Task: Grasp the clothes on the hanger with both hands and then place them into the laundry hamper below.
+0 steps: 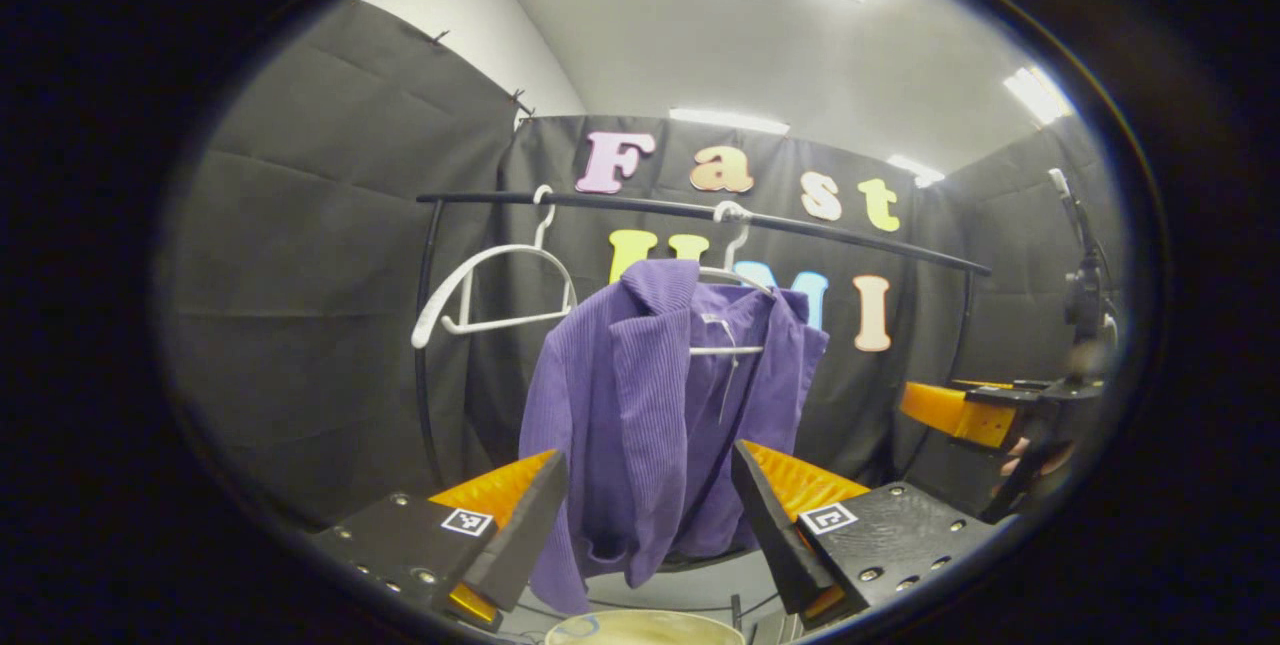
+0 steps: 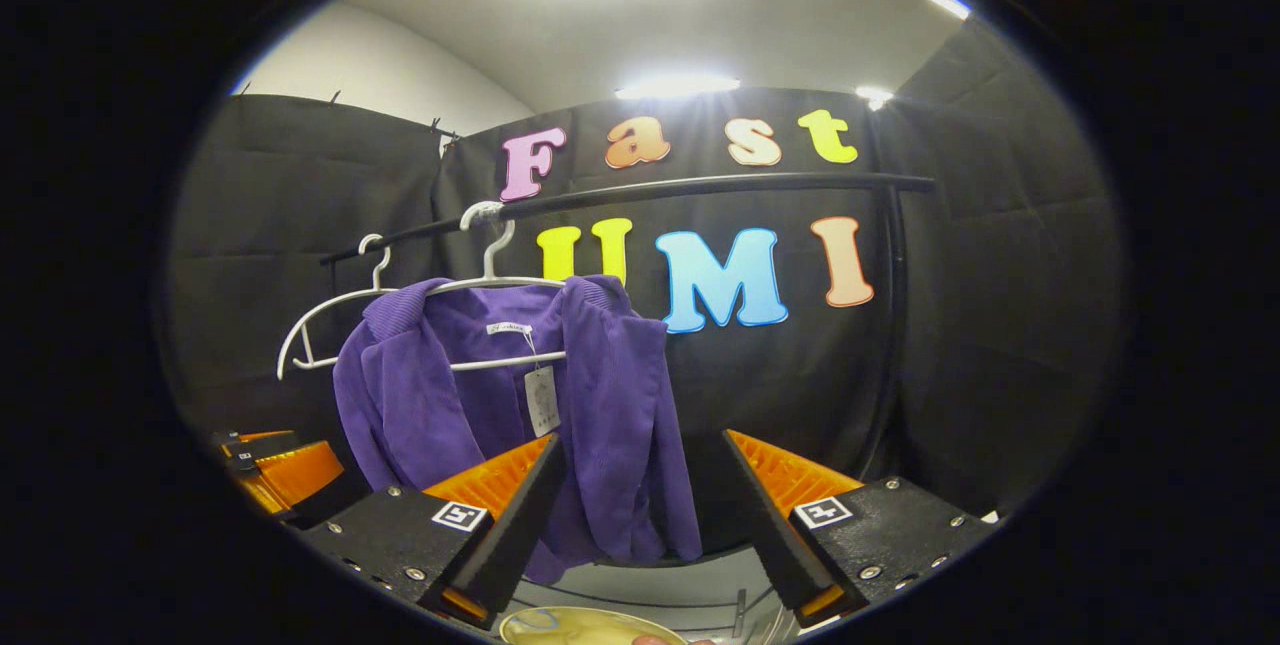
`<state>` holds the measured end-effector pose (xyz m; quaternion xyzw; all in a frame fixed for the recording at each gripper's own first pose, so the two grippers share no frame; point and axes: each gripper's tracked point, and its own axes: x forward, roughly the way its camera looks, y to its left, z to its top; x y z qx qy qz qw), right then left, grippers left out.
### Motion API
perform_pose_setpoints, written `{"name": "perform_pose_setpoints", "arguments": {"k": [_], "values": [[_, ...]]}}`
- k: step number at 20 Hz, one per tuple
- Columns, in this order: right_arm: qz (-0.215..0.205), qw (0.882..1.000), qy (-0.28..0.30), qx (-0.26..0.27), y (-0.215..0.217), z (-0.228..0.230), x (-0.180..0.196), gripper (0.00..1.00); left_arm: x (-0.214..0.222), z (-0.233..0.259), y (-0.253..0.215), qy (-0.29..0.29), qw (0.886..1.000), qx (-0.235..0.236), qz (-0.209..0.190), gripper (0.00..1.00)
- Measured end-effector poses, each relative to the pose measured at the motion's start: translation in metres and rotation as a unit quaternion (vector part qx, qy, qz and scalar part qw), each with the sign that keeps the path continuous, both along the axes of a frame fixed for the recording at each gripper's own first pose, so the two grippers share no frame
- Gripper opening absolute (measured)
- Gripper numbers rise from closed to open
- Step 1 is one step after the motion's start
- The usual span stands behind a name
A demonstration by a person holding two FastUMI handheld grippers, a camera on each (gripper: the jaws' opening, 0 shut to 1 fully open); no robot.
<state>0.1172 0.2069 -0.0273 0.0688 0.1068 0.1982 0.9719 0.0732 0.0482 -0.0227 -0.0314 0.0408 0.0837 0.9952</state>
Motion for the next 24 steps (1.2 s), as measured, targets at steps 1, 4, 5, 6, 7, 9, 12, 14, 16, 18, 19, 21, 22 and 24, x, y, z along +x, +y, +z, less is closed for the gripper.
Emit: {"name": "perform_pose_setpoints", "arguments": {"k": [1,4,5,6,7,9,12,14,16,18,19,21,22,24], "values": [[0.003,1.0,0.002,0.006,0.005,-0.001,0.013,0.96,0.01,0.002,-0.002,0.001,1.0,-0.004,0.006,0.95],[0.018,0.999,0.013,0.03,0.023,-0.001,0.047,0.94,0.041,0.002,-0.007,0.006,0.999,-0.018,0.025,0.99],[0.024,0.999,0.015,0.037,0.029,-0.002,0.057,0.95,0.048,0.002,-0.007,0.007,0.999,-0.02,0.034,0.99],[0.031,0.999,0.018,0.041,0.036,-0.003,0.067,0.95,0.055,0.001,-0.007,0.01,0.999,-0.022,0.042,0.95],[0.041,0.998,0.021,0.044,0.044,-0.006,0.074,0.94,0.06,0.0,-0.007,0.014,0.998,-0.022,0.05,0.95],[0.062,0.997,0.031,0.046,0.061,-0.013,0.087,0.95,0.069,-0.003,-0.004,0.022,0.997,-0.024,0.064,0.95],[0.08,0.995,0.049,0.043,0.08,-0.028,0.105,0.95,0.089,-0.012,-0.001,0.031,0.995,-0.034,0.088,0.95],[0.086,0.993,0.061,0.049,0.09,-0.037,0.117,0.95,0.102,-0.016,0.002,0.031,0.993,-0.042,0.104,0.94],[0.09,0.992,0.072,0.054,0.101,-0.046,0.128,0.95,0.112,-0.018,0.007,0.033,0.991,-0.041,0.122,0.95],[0.089,0.991,0.077,0.059,0.108,-0.051,0.136,0.95,0.127,-0.022,0.009,0.036,0.989,-0.032,0.138,0.95],[0.086,0.992,0.077,0.059,0.11,-0.053,0.14,0.95,0.133,-0.023,0.01,0.036,0.988,-0.027,0.145,0.99],[0.081,0.992,0.072,0.058,0.113,-0.057,0.149,0.95,0.144,-0.021,0.011,0.034,0.987,-0.019,0.156,0.95],[0.08,0.993,0.07,0.058,0.116,-0.058,0.152,0.95,0.148,-0.021,0.01,0.033,0.986,-0.015,0.16,0.95],[0.074,0.993,0.066,0.057,0.118,-0.063,0.159,0.95,0.156,-0.024,0.013,0.035,0.984,-0.003,0.176,0.99]]}}
